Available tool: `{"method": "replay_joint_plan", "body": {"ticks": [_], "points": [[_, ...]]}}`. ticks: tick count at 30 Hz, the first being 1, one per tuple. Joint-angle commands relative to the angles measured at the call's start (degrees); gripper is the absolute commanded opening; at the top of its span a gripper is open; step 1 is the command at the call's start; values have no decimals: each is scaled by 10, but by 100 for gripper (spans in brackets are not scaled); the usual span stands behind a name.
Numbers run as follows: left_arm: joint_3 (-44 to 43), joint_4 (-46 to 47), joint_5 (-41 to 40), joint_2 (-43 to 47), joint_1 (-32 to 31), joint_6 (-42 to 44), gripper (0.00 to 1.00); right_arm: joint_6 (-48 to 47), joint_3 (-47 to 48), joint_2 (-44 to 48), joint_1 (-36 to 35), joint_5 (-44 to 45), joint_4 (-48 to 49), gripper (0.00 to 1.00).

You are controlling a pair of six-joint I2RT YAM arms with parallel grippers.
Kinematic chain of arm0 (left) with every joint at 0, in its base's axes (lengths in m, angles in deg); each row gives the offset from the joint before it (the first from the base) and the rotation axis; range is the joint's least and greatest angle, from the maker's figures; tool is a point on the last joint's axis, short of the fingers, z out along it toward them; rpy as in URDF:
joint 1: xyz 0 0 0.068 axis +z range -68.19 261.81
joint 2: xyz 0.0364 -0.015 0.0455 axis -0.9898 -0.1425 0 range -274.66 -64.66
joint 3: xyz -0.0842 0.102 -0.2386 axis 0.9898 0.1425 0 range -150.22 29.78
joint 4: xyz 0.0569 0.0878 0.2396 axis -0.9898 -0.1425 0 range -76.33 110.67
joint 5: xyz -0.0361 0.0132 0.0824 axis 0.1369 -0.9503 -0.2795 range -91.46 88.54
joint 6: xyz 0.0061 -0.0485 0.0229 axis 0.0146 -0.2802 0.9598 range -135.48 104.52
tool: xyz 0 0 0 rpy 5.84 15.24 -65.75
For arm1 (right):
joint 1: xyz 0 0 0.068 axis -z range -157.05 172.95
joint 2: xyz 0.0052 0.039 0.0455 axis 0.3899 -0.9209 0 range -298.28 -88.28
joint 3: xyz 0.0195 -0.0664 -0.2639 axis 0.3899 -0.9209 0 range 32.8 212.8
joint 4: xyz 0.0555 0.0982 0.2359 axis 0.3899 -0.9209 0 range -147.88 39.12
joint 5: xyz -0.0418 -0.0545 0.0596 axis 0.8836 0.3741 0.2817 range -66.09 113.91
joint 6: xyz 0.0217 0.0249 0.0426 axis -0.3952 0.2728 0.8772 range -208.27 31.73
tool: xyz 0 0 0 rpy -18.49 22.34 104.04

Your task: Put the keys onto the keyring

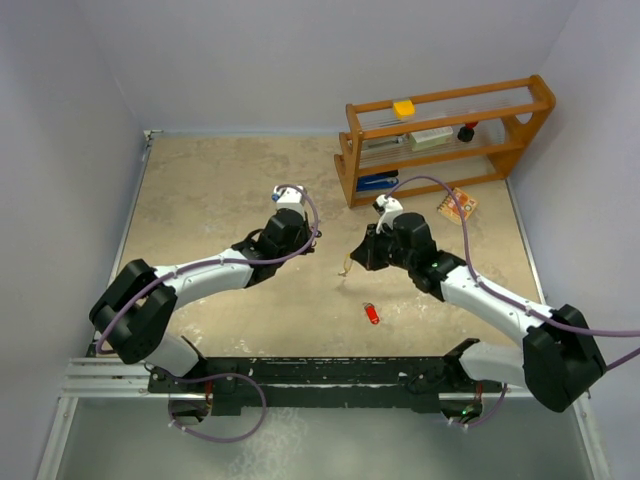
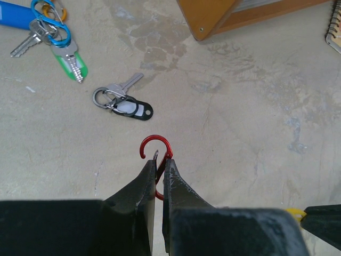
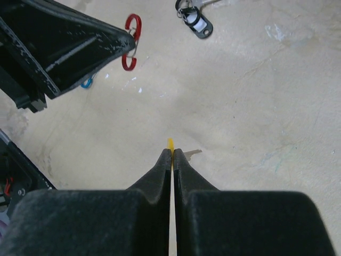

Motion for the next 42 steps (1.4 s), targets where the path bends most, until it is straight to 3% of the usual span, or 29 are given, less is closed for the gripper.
{"method": "replay_joint_plan", "body": {"ticks": [1, 10, 24, 42], "points": [[-11, 44, 46, -8, 3, -3, 0, -3, 24, 15, 0, 21, 51, 0], [-2, 69, 83, 3, 2, -11, 0, 20, 25, 10, 0, 61, 82, 0], [22, 102, 22, 30, -11, -59, 0, 57, 23, -16, 0, 128, 143, 0], [-16, 103, -14, 3, -43, -77, 0, 74, 56, -65, 0, 177, 195, 0]]}}
